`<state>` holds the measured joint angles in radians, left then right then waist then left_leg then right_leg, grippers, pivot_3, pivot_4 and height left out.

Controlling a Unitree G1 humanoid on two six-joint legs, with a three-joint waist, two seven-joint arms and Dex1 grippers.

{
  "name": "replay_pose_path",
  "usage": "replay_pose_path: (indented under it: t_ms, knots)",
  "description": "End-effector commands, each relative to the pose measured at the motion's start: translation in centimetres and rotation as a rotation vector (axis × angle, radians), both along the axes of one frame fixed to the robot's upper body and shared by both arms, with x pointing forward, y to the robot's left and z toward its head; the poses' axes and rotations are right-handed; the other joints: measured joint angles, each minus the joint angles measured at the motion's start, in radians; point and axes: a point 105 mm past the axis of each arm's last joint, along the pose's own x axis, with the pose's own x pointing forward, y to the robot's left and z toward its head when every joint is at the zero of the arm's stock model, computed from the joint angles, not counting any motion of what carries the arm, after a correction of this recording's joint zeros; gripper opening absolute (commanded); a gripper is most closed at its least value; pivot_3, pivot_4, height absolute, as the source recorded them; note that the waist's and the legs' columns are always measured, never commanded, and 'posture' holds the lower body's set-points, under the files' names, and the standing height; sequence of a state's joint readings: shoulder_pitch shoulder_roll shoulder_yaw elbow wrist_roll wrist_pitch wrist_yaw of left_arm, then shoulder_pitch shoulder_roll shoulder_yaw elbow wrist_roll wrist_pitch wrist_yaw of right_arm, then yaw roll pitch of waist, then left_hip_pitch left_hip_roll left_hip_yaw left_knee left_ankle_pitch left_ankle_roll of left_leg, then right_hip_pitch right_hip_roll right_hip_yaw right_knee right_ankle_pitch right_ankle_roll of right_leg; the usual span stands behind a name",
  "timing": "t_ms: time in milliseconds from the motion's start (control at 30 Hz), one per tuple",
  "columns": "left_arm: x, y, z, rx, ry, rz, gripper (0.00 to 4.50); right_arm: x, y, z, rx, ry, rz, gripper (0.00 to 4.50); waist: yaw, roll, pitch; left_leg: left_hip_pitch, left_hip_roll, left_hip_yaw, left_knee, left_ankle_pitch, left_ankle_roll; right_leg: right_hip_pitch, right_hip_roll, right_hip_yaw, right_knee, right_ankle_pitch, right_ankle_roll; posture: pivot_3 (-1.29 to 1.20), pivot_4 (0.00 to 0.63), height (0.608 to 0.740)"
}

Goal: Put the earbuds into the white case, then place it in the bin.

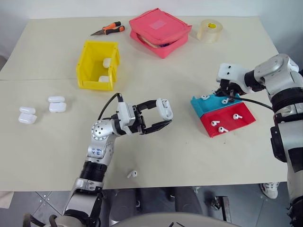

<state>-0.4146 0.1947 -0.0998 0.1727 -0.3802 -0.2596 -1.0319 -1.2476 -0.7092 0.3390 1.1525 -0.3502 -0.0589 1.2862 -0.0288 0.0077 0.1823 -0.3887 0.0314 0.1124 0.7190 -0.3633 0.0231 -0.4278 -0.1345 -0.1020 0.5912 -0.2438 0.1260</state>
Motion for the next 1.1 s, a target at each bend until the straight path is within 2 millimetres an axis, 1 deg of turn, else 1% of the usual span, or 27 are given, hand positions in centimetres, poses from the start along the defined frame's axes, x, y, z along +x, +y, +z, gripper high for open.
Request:
replay_pose_path:
  t_ms: [33, 167, 300, 400, 533, 700, 867, 1100]
  knots:
    - [-0.2, -0.5, 0.7, -0.008, -0.031, -0.029, 2.76, -0.2, -0.7, 1.9, 0.031, -0.044, -0.006, 0.07, 0.001, 0.0, 0.0, 0.0, 0.0, 0.0, 0.0, 0.0, 0.0, 0.0, 0.0, 0.0, 0.0, 0.0, 0.0, 0.0, 0.15, 0.74]
    - [0.0, -0.6, 0.8, -0.009, -0.031, -0.038, 2.76, -1.0, -1.2, 1.9, 0.007, -0.039, 0.038, 0.07, 0.001, 0.0, 0.0, 0.0, 0.0, 0.0, 0.0, 0.0, 0.0, 0.0, 0.0, 0.0, 0.0, 0.0, 0.0, 0.0, 0.15, 0.74]
    - [0.2, -0.9, 0.8, -0.009, -0.03, -0.054, 2.76, -2.0, -1.3, 0.8, -0.016, 0.009, 0.071, 0.07, 0.001, 0.0, 0.0, 0.0, 0.0, 0.0, 0.0, 0.0, 0.0, 0.0, 0.0, 0.0, 0.0, 0.0, 0.0, 0.0, 0.15, 0.74]
    - [0.3, -1.2, 0.9, -0.014, -0.033, -0.067, 2.76, -2.0, -0.9, 0.0, -0.011, 0.018, 0.069, 0.07, 0.0, 0.0, 0.0, 0.0, 0.0, 0.0, 0.0, 0.0, 0.0, 0.0, 0.0, 0.0, 0.0, 0.0, 0.0, 0.0, 0.15, 0.74]
    - [0.3, -1.4, 1.0, -0.016, -0.037, -0.075, 2.76, -1.8, -0.6, -0.3, -0.012, 0.02, 0.067, 0.07, 0.0, 0.001, 0.0, 0.001, 0.0, 0.001, 0.0, 0.0, 0.0, 0.0, 0.0, 0.0, 0.0, 0.0, 0.0, 0.0, 0.15, 0.74]
    - [0.2, -1.2, 0.9, -0.014, -0.037, -0.075, 2.76, -1.5, -0.4, -0.3, -0.028, 0.013, 0.078, 0.07, 0.001, 0.001, 0.0, 0.0, 0.0, 0.0, 0.0, 0.0, 0.0, 0.0, 0.0, 0.0, 0.0, 0.0, 0.0, 0.0, 0.15, 0.74]
    - [0.2, -1.1, 0.9, -0.014, -0.038, -0.068, 2.76, -1.7, 0.0, -0.3, -0.038, 0.013, 0.131, 0.07, 0.001, 0.001, 0.0, 0.001, 0.0, 0.0, 0.0, 0.0, 0.0, 0.0, 0.0, 0.0, 0.0, 0.0, 0.0, 0.0, 0.15, 0.74]
    - [0.0, -1.2, 0.8, -0.015, -0.04, -0.066, 2.76, -1.9, -0.2, -0.5, -0.079, 0.02, 0.166, 0.07, 0.0, 0.001, 0.0, 0.001, 0.0, 0.001, 0.0, 0.0, 0.0, 0.0, 0.0, 0.0, 0.0, 0.0, 0.0, 0.0, 0.15, 0.74]
